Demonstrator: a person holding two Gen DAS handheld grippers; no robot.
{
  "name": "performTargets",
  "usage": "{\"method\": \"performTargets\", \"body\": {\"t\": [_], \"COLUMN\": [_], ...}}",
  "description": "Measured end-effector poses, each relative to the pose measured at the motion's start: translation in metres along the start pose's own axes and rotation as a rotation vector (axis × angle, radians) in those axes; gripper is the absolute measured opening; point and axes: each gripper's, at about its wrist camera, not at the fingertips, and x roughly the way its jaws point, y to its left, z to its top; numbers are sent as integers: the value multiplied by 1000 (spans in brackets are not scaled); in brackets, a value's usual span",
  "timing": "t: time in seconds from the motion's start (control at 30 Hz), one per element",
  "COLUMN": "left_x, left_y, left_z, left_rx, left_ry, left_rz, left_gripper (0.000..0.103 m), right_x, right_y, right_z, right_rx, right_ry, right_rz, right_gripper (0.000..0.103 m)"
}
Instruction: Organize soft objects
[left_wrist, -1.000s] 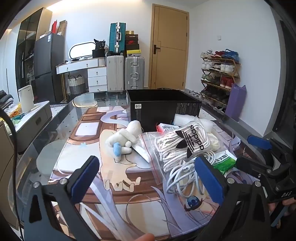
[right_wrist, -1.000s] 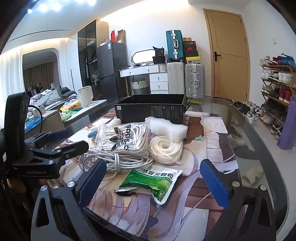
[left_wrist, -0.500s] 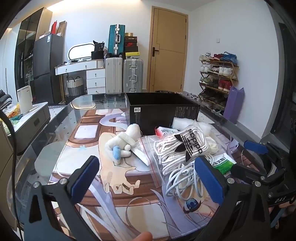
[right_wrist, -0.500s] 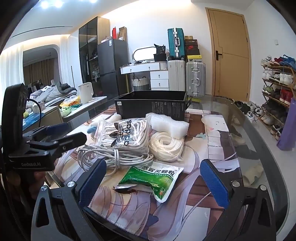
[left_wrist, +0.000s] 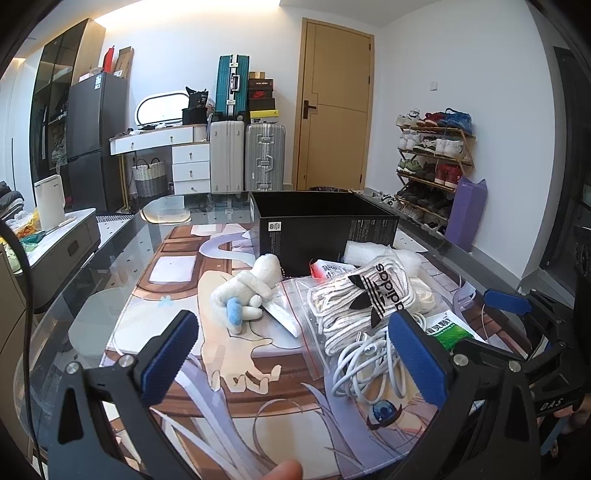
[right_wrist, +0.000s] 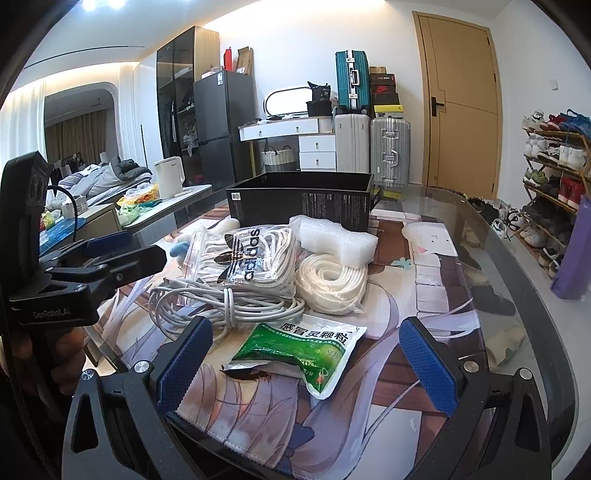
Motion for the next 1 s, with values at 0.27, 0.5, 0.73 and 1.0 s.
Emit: {"method": "performTargets", "body": {"t": [0.27,0.5,0.73,1.0], "left_x": [0,-1,-1,-1], "left_y": [-1,-2,-3,-4], "left_z": [-1,-1,-1,-2], "left_rx": [8,13,20,21], "left_ry": [5,7,4,8], "left_rz": [-4,-10,-7,-9], "left_gripper": [103,103,103,103], "right_x": [4,7,9,13], "right_y": [0,0,1,3], "right_z": [0,-2,-2,-2], "right_rx": [-1,-6,-9,-13], "right_ry": [16,24,35,58], "right_rz": [-7,-9,-11,-14], "right_gripper": [103,103,103,103]}}
